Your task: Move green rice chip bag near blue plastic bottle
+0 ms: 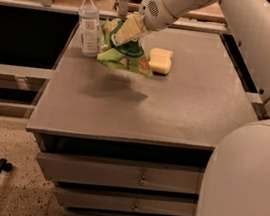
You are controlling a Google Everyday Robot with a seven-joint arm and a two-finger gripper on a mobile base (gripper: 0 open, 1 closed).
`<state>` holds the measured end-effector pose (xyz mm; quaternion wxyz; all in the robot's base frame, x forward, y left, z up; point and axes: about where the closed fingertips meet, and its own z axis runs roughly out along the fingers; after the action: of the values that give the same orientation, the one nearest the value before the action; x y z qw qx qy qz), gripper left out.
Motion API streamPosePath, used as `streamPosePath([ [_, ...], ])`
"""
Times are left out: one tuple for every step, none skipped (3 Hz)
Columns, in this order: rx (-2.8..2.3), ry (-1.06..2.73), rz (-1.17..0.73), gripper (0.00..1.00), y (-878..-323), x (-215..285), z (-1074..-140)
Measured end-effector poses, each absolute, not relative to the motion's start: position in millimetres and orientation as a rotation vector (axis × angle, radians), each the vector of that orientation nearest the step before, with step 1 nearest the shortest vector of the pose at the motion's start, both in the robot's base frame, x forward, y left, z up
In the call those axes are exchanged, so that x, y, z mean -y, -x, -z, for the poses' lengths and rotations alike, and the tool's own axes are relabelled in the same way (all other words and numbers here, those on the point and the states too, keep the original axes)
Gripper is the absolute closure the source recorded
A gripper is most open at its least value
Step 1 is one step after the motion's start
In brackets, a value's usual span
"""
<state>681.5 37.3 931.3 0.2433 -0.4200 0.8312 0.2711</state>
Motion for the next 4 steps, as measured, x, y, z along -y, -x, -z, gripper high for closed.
streamPosePath([
  [-2.293, 1.138, -0.735, 1.00, -681.9, -36.4, -924.4],
  [-2.312, 1.124, -0.733, 1.00, -682.9, -33.8, -918.8],
  [-2.322, 1.118, -0.749, 0.82, -682.4, -34.6, -912.8],
  [-2.323, 1.123, -0.753, 0.58, -682.5, -37.3, -910.4],
])
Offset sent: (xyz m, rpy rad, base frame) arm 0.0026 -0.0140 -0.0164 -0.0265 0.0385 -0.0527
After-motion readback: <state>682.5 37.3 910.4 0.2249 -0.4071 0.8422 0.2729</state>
